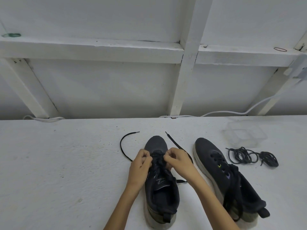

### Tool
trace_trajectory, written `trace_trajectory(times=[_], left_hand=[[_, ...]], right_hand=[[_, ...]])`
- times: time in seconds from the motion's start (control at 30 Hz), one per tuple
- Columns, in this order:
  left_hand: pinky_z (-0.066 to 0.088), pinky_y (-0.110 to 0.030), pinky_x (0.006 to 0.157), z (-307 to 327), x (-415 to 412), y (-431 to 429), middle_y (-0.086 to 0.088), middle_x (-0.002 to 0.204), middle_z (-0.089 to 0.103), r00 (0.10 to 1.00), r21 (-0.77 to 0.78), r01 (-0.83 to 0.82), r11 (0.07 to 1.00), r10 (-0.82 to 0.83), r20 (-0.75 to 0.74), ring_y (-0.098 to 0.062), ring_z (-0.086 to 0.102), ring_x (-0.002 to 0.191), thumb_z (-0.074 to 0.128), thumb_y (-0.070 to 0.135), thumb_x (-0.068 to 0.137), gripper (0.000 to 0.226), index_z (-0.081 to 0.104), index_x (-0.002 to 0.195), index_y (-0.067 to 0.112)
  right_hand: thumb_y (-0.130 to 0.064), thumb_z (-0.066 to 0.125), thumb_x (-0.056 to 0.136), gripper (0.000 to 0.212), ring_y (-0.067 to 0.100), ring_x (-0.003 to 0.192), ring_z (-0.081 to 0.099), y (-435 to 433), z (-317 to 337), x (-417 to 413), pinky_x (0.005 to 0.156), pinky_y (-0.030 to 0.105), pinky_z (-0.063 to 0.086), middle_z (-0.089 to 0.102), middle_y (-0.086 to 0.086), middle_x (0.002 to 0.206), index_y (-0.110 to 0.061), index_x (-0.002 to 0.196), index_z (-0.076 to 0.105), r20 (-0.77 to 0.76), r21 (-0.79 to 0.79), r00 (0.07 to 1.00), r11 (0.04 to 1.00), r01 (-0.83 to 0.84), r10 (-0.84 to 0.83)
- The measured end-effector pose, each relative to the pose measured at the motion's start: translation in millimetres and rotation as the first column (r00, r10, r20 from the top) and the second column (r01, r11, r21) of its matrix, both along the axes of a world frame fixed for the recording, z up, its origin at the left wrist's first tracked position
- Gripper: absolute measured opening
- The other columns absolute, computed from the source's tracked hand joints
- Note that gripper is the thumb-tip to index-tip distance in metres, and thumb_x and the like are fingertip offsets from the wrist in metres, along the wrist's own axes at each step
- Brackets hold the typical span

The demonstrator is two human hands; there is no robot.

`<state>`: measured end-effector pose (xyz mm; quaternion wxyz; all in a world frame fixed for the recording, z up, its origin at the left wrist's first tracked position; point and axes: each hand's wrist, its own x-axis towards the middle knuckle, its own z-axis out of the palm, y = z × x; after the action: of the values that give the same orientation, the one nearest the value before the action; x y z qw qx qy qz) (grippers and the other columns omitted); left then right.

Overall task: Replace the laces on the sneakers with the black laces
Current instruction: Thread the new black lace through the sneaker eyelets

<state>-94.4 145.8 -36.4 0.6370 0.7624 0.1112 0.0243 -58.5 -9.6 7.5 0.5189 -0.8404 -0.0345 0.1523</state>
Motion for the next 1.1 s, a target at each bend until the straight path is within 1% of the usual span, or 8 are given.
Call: trace_trajectory(times=[0.17,0.4,0.5,0.63,0.73,0.87,1.0,1.1], left_hand=[[0.028,-0.022,0.049,5.7,-4.1,-3.8,0.012,0.054,0.038,0.995,-0.193,-0.083,0.978,0.071,-0.069,-0.008,0.033,0.054,0.046,0.011,0.097,0.016,0.047,0.081,0.014],[0.044,-0.025,0.057,5.8,-11.9,1.7,0.006,0.055,0.055,0.998,-0.126,-0.055,0.990,0.060,0.032,-0.010,0.050,0.054,0.066,0.012,0.090,0.010,0.056,0.089,0.013],[0.047,-0.018,0.059,7.5,-14.3,3.5,0.010,0.051,0.052,0.998,-0.001,-0.020,1.000,0.020,0.062,-0.004,0.050,0.054,0.073,0.015,0.084,0.006,0.067,0.084,0.017],[0.054,-0.030,0.064,8.8,-13.6,3.0,0.008,0.053,0.056,0.998,0.110,-0.027,0.994,0.020,0.064,-0.013,0.055,0.055,0.077,0.025,0.081,0.011,0.071,0.091,0.027],[0.055,-0.033,0.067,9.2,-13.2,1.4,0.007,0.055,0.058,0.998,0.120,-0.034,0.992,0.027,0.061,-0.022,0.059,0.060,0.075,0.023,0.083,0.005,0.072,0.086,0.026],[0.051,-0.031,0.066,11.3,-18.4,-5.4,-0.004,0.064,0.062,0.998,-0.092,-0.065,0.994,0.064,-0.011,-0.015,0.059,0.064,0.065,0.014,0.090,0.008,0.066,0.082,0.013],[0.045,-0.022,0.061,12.8,-22.0,-8.4,0.002,0.067,0.056,0.982,-0.368,-0.183,0.912,0.153,-0.111,-0.009,0.052,0.064,0.054,0.008,0.093,0.012,0.057,0.082,0.011],[0.043,-0.016,0.054,14.1,-25.1,-6.9,0.005,0.064,0.053,0.983,-0.441,-0.179,0.880,0.140,-0.119,-0.005,0.049,0.060,0.052,0.006,0.094,0.013,0.056,0.082,0.011]], right_hand=[[-0.001,0.057,0.087,0.011,0.012,0.053,0.057,4.9,-11.0,-0.2,0.057,0.022,0.051,0.061,0.004,0.058,-0.001,0.076,0.060,-0.020,0.116,0.998,0.991,0.064,-0.062],[-0.011,0.070,0.088,0.018,0.018,0.059,0.063,-11.9,-10.5,-12.4,0.059,0.026,0.054,0.065,0.011,0.068,0.006,0.085,0.064,-0.063,0.318,0.992,0.940,0.127,-0.112],[-0.014,0.074,0.085,0.012,0.016,0.061,0.061,-11.7,-9.7,-15.3,0.054,0.026,0.050,0.067,0.015,0.072,-0.003,0.084,0.070,-0.005,0.244,0.998,0.968,0.062,-0.062],[-0.021,0.074,0.085,0.008,0.014,0.057,0.060,-5.4,-10.1,-12.3,0.049,0.025,0.048,0.069,0.009,0.070,-0.013,0.082,0.072,0.110,0.080,0.993,0.996,0.037,-0.045],[-0.025,0.070,0.087,0.011,0.010,0.057,0.058,-3.0,-9.2,-10.6,0.052,0.026,0.049,0.067,0.002,0.068,-0.018,0.079,0.068,0.166,-0.030,0.986,1.000,0.007,-0.002],[-0.017,0.060,0.092,0.014,0.010,0.059,0.051,-2.8,-10.2,-14.2,0.059,0.030,0.046,0.057,-0.004,0.063,-0.011,0.079,0.059,0.039,0.055,0.999,0.998,0.019,-0.021],[-0.010,0.049,0.096,0.014,0.014,0.060,0.053,-1.8,-10.5,-16.7,0.058,0.023,0.047,0.058,0.003,0.068,-0.005,0.084,0.055,-0.157,0.250,0.983,0.959,0.132,-0.094],[-0.011,0.049,0.096,0.016,0.019,0.065,0.054,-4.4,-11.7,-18.0,0.062,0.023,0.047,0.061,0.005,0.069,-0.006,0.083,0.056,-0.258,0.366,0.961,0.911,0.192,-0.098]])
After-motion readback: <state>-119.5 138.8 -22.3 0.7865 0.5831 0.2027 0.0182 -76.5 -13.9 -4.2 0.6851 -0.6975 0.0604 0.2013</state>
